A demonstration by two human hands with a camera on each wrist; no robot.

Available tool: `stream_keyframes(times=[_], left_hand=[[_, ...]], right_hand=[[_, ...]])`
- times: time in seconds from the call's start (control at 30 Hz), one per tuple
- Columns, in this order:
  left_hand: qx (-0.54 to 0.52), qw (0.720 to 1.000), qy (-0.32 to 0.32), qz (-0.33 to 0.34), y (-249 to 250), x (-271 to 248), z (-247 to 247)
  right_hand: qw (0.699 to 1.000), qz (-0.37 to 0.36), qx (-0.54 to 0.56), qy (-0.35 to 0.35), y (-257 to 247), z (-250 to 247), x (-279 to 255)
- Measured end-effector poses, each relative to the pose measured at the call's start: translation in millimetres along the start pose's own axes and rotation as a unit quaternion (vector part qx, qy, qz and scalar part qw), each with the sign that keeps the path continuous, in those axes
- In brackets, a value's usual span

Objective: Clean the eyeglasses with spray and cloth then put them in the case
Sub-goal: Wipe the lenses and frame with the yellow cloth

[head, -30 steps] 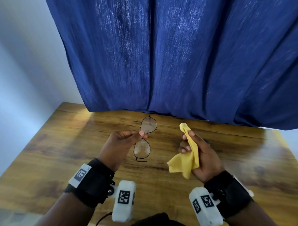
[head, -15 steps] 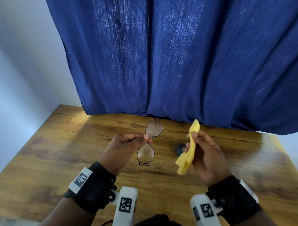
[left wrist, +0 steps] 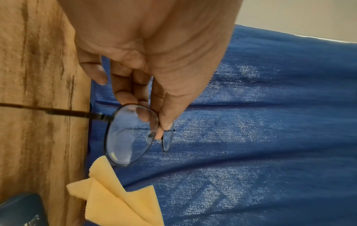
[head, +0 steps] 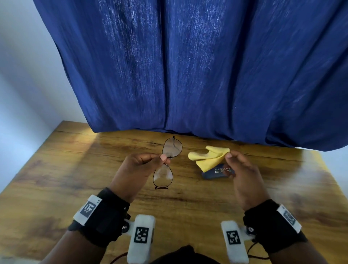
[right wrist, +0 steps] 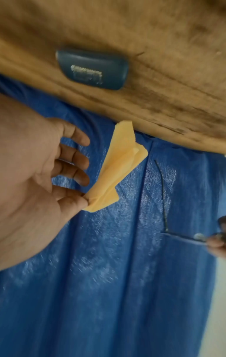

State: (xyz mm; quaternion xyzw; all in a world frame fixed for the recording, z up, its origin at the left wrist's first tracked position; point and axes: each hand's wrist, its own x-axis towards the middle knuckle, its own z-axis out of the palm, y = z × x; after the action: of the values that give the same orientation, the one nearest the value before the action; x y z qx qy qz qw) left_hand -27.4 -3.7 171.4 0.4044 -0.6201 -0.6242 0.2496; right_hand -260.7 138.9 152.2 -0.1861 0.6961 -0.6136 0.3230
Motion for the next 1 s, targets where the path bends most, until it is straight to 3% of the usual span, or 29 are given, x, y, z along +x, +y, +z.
stream_keyframes(times=[0.13,0.2,0.33,0.53,0.6,0.73,0.8,0.9,1.0], left_hand=[[-0.006,1.000,0.008,-0.003,1.9,1.0,0.6],[-0.003,1.000,0.011,0.003,2.1,0.0,0.1],[0.007,1.000,0.007,0.007,-0.3,-1.6,-4.6],[-0.004,1.000,0.008,0.013,-3.2,-0.1,-11.3],[0.001,1.000,0.008,0.014,-3.9,0.4,-12.0],[0.000,1.000,0.000,0.009,-3.8,1.4,-12.6],[-0.001,1.000,0.003,0.009,-3.6,2.1,-13.2],[-0.005,1.000,0.010,0.005,-4.9,4.0,-14.3],[-0.009,1.000,0.015,0.011,-4.1,4.4,-14.2]], right_hand=[[0.998,0.056,0.035,0.005,1.9,-4.5,7.8],[0.999,0.047,0.001,-0.002,4.1,-3.8,11.1],[0.986,0.003,-0.165,-0.034,5.8,-2.6,16.4],[0.981,-0.004,-0.190,-0.050,-3.8,2.2,20.8],[0.976,0.047,-0.209,-0.049,1.3,-0.1,24.6],[0.958,0.245,-0.083,-0.124,19.1,-7.8,21.3],[0.958,0.245,-0.015,-0.151,18.1,-9.5,21.0],[0.965,0.178,0.136,-0.136,3.9,-12.2,23.9],[0.953,0.224,0.154,-0.131,9.6,-11.7,16.6]])
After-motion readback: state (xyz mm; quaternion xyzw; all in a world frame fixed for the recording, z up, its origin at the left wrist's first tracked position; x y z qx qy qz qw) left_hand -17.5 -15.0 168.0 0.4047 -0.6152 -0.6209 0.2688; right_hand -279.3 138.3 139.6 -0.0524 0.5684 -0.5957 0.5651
